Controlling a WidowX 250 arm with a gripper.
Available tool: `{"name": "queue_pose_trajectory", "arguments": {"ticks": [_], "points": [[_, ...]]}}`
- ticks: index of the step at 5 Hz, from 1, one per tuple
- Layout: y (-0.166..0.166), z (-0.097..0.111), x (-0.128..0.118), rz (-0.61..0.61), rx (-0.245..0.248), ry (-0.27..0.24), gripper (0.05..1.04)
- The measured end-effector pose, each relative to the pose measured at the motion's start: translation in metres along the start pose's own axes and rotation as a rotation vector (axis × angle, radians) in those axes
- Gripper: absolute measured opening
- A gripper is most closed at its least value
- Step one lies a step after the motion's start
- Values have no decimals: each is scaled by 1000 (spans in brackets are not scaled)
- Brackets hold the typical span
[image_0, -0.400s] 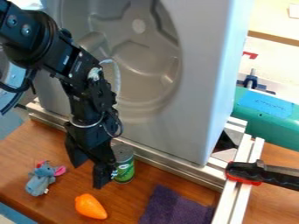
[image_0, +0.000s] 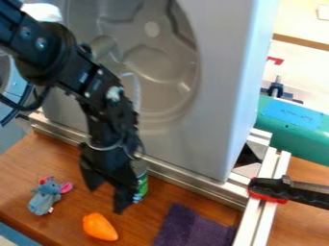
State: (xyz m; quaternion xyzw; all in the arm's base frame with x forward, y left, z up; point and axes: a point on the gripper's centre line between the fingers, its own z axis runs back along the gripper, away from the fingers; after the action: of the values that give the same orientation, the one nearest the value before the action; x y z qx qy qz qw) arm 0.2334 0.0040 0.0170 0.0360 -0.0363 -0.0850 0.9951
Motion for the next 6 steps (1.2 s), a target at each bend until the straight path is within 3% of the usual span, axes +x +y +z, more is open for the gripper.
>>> {"name": "queue_pose_trajectory", "arguments": {"ticks": [1,3,4,6], "points": [[-25,-1,16,1,4,-45,1003],[-60,-34,61,60,12,-130,1003],[-65,-45,85,76,3,-138,1003],[-47,-40,89,116,10,-96,1003]]}}
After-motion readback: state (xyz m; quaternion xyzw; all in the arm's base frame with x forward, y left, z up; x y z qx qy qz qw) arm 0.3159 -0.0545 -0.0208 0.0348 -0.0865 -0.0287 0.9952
